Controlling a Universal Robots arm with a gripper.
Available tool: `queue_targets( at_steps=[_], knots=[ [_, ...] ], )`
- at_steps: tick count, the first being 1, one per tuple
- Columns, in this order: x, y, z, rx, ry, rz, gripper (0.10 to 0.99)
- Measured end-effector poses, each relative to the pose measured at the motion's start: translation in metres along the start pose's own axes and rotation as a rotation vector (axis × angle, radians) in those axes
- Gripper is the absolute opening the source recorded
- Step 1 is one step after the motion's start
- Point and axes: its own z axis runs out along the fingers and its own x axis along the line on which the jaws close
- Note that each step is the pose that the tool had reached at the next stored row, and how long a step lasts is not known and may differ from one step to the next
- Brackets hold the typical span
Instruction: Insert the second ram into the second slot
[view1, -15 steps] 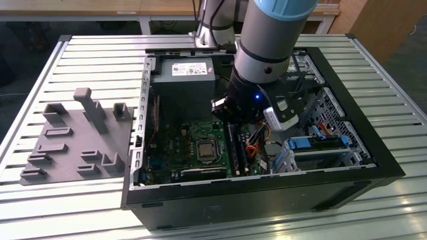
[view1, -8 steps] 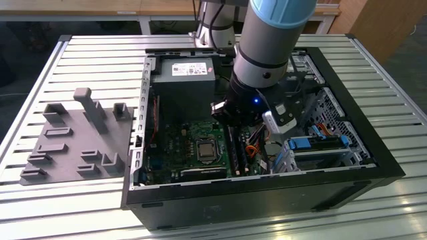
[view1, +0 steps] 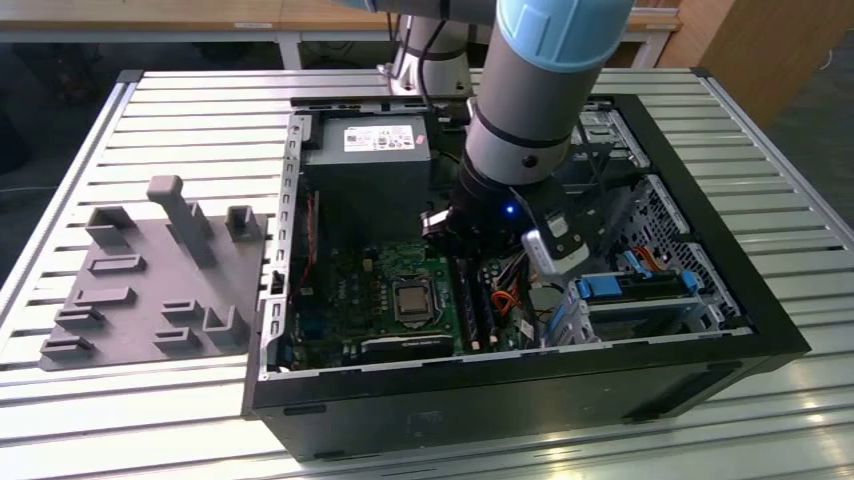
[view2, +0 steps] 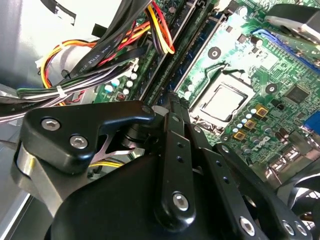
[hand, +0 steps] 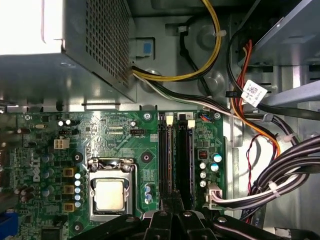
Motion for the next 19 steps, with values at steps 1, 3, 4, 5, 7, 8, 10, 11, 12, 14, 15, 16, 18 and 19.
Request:
queue_targets(
  at_steps=[1,3,4,5,7,8,10,11,12,14,15,16,18,19],
  knots=[
    [0.0000,0.0000,0.0007,0.000,0.0000,0.000,0.110],
    [-0.0001,-0.0001,0.0023,0.000,0.0000,0.000,0.110],
    [-0.0002,-0.0001,0.0030,0.000,0.0000,0.000,0.110],
    [-0.0002,-0.0002,0.0035,0.000,0.0000,0.000,0.110],
    [-0.0002,-0.0002,0.0044,0.000,0.0000,0.000,0.110],
    [-0.0003,-0.0002,0.0050,0.000,0.0000,0.000,0.110],
    [-0.0003,-0.0003,0.0063,0.000,0.0000,0.000,0.110],
    [-0.0004,-0.0003,0.0070,0.000,0.0000,0.000,0.110],
    [-0.0004,-0.0003,0.0077,0.000,-0.0001,0.000,0.110],
    [-0.0005,-0.0004,0.0090,0.000,0.0000,0.000,0.110],
    [-0.0005,-0.0004,0.0095,0.000,0.0000,0.000,0.110],
    [-0.0006,-0.0004,0.0102,0.000,0.0000,0.000,0.110],
    [-0.0006,-0.0005,0.0114,0.000,-0.0001,0.000,0.110],
    [-0.0006,-0.0005,0.0120,0.000,0.0000,0.000,0.110]
  ],
)
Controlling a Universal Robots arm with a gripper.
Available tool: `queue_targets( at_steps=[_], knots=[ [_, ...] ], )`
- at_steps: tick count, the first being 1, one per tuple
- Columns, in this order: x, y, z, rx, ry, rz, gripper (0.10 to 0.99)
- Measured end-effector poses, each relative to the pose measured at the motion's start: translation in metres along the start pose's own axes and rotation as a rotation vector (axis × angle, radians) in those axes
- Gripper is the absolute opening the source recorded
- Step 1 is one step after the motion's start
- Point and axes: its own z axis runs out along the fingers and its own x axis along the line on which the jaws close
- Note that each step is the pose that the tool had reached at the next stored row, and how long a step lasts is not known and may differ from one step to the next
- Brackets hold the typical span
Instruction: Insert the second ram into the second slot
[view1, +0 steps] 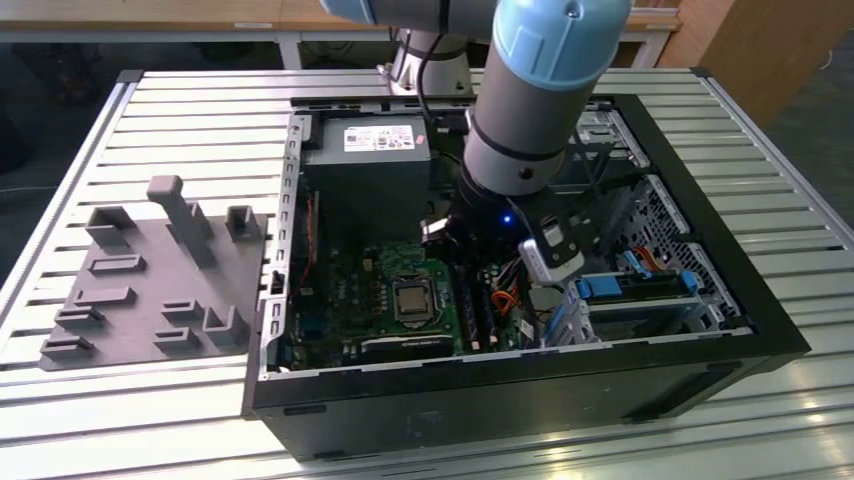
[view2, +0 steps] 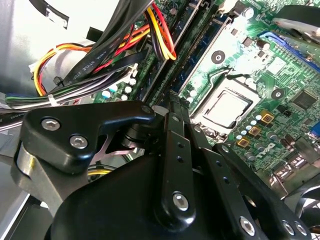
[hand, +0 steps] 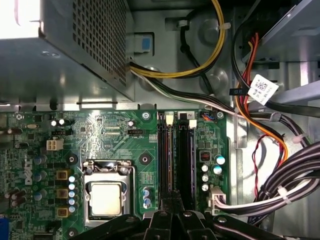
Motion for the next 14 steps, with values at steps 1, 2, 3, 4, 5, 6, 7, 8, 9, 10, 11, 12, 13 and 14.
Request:
queue_targets(
  at_steps=[1,2,3,4,5,6,7,8,9,10,11,12,13,14],
  knots=[
    [0.0000,0.0000,0.0006,0.000,0.0000,0.000,0.110],
    [0.0000,-0.0001,0.0011,0.000,0.0001,0.000,0.110],
    [-0.0001,-0.0002,0.0016,0.001,0.0002,0.000,0.110],
    [-0.0001,-0.0002,0.0022,0.001,0.0002,0.000,0.110],
    [-0.0001,-0.0002,0.0029,0.001,0.0002,0.000,0.110],
    [-0.0002,-0.0002,0.0036,0.001,0.0002,0.000,0.110],
    [-0.0002,-0.0003,0.0048,0.000,0.0001,0.000,0.110],
    [-0.0003,-0.0003,0.0054,0.001,0.0003,0.000,0.110],
    [-0.0003,-0.0004,0.0059,0.001,0.0003,0.000,0.110],
    [-0.0003,-0.0004,0.0060,0.001,0.0002,0.000,0.110],
    [-0.0003,-0.0003,0.0061,0.001,0.0002,0.000,0.110],
    [-0.0003,-0.0003,0.0061,0.000,0.0001,0.000,0.110],
    [-0.0003,-0.0002,0.0056,0.000,-0.0001,0.000,0.110],
    [-0.0003,-0.0001,0.0051,-0.001,-0.0003,0.000,0.110]
  ],
)
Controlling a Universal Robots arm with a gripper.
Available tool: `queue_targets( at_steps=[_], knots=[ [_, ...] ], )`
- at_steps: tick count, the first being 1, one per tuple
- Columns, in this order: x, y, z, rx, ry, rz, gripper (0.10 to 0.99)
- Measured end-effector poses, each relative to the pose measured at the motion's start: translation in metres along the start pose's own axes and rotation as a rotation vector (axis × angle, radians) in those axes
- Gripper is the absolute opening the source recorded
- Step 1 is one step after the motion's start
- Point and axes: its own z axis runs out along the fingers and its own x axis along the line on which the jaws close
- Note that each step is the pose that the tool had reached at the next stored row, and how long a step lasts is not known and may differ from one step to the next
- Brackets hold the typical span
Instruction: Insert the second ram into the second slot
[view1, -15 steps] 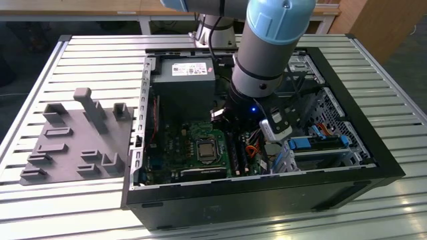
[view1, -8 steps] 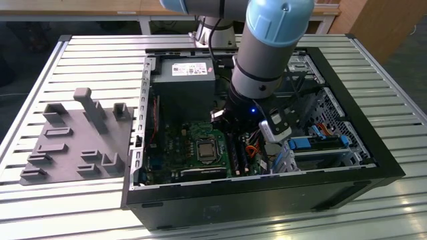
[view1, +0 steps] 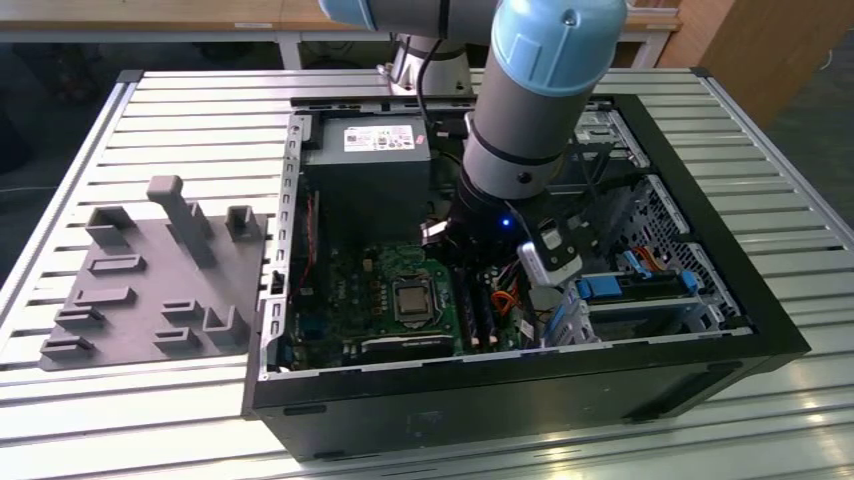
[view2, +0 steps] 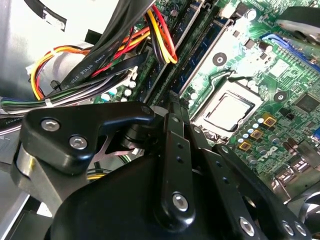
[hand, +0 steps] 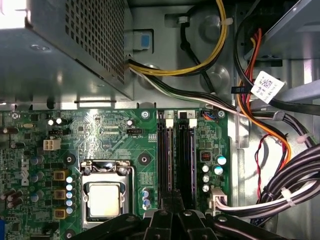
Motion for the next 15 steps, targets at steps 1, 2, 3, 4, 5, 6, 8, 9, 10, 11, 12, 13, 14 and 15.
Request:
queue_targets(
  at_steps=[1,2,3,4,5,6,8,9,10,11,12,13,14,15],
  knots=[
    [0.0000,0.0001,-0.0008,-0.001,-0.0001,0.000,0.110],
    [0.0001,0.0003,-0.0016,-0.001,-0.0002,0.000,0.110],
    [0.0001,0.0002,-0.0028,0.000,0.0001,0.000,0.110],
    [0.0002,0.0001,-0.0036,0.001,0.0003,0.000,0.110],
    [0.0002,0.0002,-0.0038,0.000,0.0002,0.000,0.110],
    [0.0002,0.0002,-0.0043,0.001,0.0003,0.000,0.110],
    [0.0003,0.0001,-0.0054,0.001,0.0003,0.000,0.110],
    [0.0004,0.0002,-0.0061,0.001,0.0003,0.000,0.110],
    [0.0004,0.0002,-0.0066,0.001,0.0003,0.000,0.110],
    [0.0004,0.0002,-0.0070,0.001,0.0003,0.000,0.110],
    [0.0005,0.0002,-0.0078,0.001,0.0004,0.000,0.110],
    [0.0005,0.0003,-0.0087,0.001,0.0004,0.000,0.110],
    [0.0006,0.0003,-0.0098,0.001,0.0003,0.000,0.110],
    [0.0006,0.0004,-0.0109,0.001,0.0003,0.000,0.110]
  ],
)
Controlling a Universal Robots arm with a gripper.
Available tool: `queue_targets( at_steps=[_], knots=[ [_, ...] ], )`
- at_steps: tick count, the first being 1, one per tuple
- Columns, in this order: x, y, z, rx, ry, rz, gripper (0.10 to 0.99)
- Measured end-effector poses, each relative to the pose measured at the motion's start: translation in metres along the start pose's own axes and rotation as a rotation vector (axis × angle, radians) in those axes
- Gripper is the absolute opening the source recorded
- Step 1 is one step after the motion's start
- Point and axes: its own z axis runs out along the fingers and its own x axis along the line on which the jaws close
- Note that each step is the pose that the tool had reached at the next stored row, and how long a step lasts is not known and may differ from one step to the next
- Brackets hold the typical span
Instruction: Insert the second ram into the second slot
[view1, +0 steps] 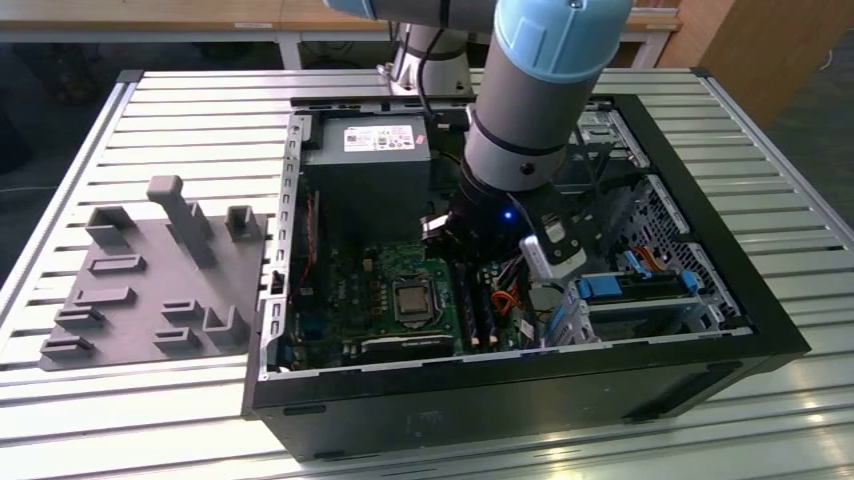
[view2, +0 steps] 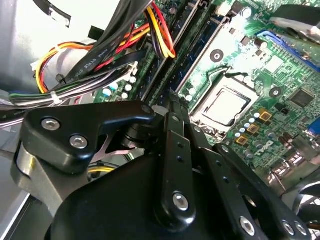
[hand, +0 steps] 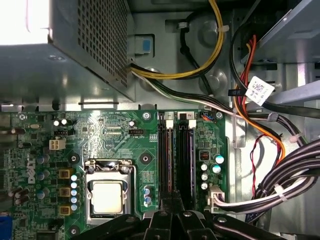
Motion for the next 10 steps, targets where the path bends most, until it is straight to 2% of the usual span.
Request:
queue_targets(
  at_steps=[2,3,10],
  knots=[
    [0.0001,0.0000,-0.0014,0.000,0.0000,0.000,0.110],
    [0.0008,0.0007,-0.0152,0.000,0.0000,0.000,0.110],
    [0.0009,0.0007,-0.0161,0.000,0.0000,0.000,0.110]
  ],
)
